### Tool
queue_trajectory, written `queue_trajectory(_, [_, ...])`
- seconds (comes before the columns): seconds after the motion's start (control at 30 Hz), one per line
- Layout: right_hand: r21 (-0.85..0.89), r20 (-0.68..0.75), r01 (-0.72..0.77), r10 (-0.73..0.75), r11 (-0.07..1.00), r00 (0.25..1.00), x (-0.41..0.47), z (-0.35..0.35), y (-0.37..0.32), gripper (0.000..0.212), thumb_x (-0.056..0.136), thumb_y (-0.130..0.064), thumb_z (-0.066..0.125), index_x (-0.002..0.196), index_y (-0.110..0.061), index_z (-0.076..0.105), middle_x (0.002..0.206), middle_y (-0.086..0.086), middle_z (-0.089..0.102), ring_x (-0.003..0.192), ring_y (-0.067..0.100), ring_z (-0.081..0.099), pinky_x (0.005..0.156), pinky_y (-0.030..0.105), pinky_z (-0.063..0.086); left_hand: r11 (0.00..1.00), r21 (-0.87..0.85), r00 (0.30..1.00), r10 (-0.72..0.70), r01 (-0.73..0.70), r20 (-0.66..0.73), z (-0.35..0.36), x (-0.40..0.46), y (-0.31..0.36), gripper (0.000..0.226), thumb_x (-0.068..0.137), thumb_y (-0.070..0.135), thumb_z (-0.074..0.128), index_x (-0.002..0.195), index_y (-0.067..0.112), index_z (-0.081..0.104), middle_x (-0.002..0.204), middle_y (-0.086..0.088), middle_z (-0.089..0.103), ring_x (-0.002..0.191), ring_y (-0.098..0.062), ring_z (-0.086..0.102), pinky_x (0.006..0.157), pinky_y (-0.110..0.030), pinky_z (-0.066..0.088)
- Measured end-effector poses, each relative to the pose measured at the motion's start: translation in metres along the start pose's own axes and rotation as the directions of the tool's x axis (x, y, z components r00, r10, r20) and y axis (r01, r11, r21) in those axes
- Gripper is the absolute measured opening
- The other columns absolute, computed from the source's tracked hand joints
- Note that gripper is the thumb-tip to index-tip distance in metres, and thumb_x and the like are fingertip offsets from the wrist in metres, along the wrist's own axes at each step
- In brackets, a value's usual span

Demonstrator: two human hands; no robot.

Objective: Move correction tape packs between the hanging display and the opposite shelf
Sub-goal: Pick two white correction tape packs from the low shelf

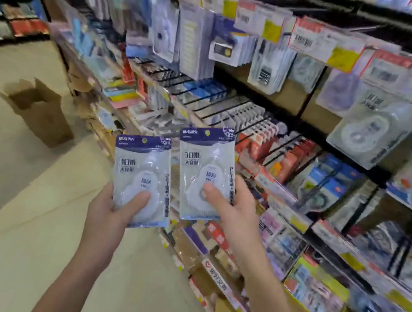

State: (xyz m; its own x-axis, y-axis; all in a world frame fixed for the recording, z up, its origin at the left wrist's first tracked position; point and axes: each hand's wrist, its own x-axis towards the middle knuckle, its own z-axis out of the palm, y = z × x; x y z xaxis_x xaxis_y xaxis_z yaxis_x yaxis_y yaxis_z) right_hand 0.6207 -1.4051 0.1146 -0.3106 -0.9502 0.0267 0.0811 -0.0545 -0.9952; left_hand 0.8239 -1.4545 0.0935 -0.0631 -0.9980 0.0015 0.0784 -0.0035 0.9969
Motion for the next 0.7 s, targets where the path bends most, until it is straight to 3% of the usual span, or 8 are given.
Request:
queue_trajectory(0.13, [0.013, -0.061, 0.049, -0.048, 0.999, 0.997, 0.040, -0.008, -0.010, 0.031, 0.096, -0.030, 0.067, 0.127, -0.031, 0.061, 0.117, -0.013, 0.072, 0.107, 0.008, 0.069, 0.091, 0.032, 0.057, 0.997, 0.033, 0.995, 0.073, -0.075, 0.068, 0.016, 0.056, 0.013, 0.041, 0.079, 0.015, 0.080, 0.118, 0.015, 0.068, 0.109, -0.002, 0.077, 0.101, -0.024, 0.073, 0.087, -0.039, 0.058])
queue_trajectory(0.2, [-0.016, -0.106, 0.085, -0.086, 0.996, 0.991, 0.057, -0.015, -0.013, 0.031, 0.096, -0.032, 0.067, 0.126, -0.030, 0.060, 0.117, -0.013, 0.072, 0.107, 0.010, 0.070, 0.090, 0.035, 0.057, 0.994, 0.021, 0.990, 0.102, -0.104, 0.096, 0.030, 0.081, 0.017, 0.043, 0.075, 0.020, 0.080, 0.117, 0.018, 0.068, 0.109, -0.001, 0.077, 0.101, -0.022, 0.073, 0.085, -0.033, 0.059])
queue_trajectory(0.3, [-0.002, -0.162, 0.130, -0.129, 0.992, 0.978, 0.071, -0.026, -0.019, 0.028, 0.097, -0.023, 0.066, 0.124, -0.022, 0.060, 0.111, -0.013, 0.073, 0.100, 0.008, 0.071, 0.077, 0.024, 0.056, 0.993, -0.024, 0.977, 0.117, -0.114, 0.178, 0.057, 0.109, 0.021, 0.046, 0.079, 0.018, 0.078, 0.123, 0.014, 0.066, 0.113, -0.002, 0.076, 0.103, -0.022, 0.073, 0.083, -0.029, 0.059])
queue_trajectory(0.47, [-0.058, -0.275, 0.158, -0.168, 0.986, 0.947, 0.083, -0.042, -0.026, 0.028, 0.094, -0.026, 0.066, 0.121, -0.024, 0.060, 0.112, -0.010, 0.073, 0.101, 0.011, 0.071, 0.080, 0.027, 0.057, 0.990, -0.055, 0.933, 0.139, -0.128, 0.333, 0.097, 0.135, 0.030, 0.034, 0.083, 0.017, 0.072, 0.117, 0.019, 0.065, 0.108, 0.004, 0.077, 0.100, -0.016, 0.074, 0.077, -0.023, 0.058])
queue_trajectory(0.57, [-0.052, -0.366, 0.152, -0.160, 0.987, 0.917, 0.087, -0.048, -0.027, 0.026, 0.094, -0.026, 0.067, 0.119, -0.023, 0.060, 0.110, -0.006, 0.074, 0.099, 0.012, 0.072, 0.075, 0.025, 0.057, 0.988, -0.056, 0.882, 0.154, -0.145, 0.444, 0.117, 0.148, 0.037, 0.040, 0.081, 0.022, 0.072, 0.120, 0.019, 0.064, 0.109, 0.006, 0.076, 0.102, -0.016, 0.073, 0.081, -0.024, 0.058])
queue_trajectory(0.7, [-0.079, -0.467, 0.154, -0.173, 0.985, 0.867, 0.084, -0.053, -0.033, 0.028, 0.095, -0.026, 0.068, 0.122, -0.021, 0.060, 0.113, -0.002, 0.073, 0.103, 0.017, 0.071, 0.085, 0.040, 0.060, 0.987, -0.075, 0.827, 0.158, -0.140, 0.539, 0.138, 0.162, 0.042, 0.040, 0.081, 0.023, 0.073, 0.120, 0.023, 0.063, 0.109, 0.006, 0.076, 0.102, -0.015, 0.073, 0.082, -0.026, 0.059])
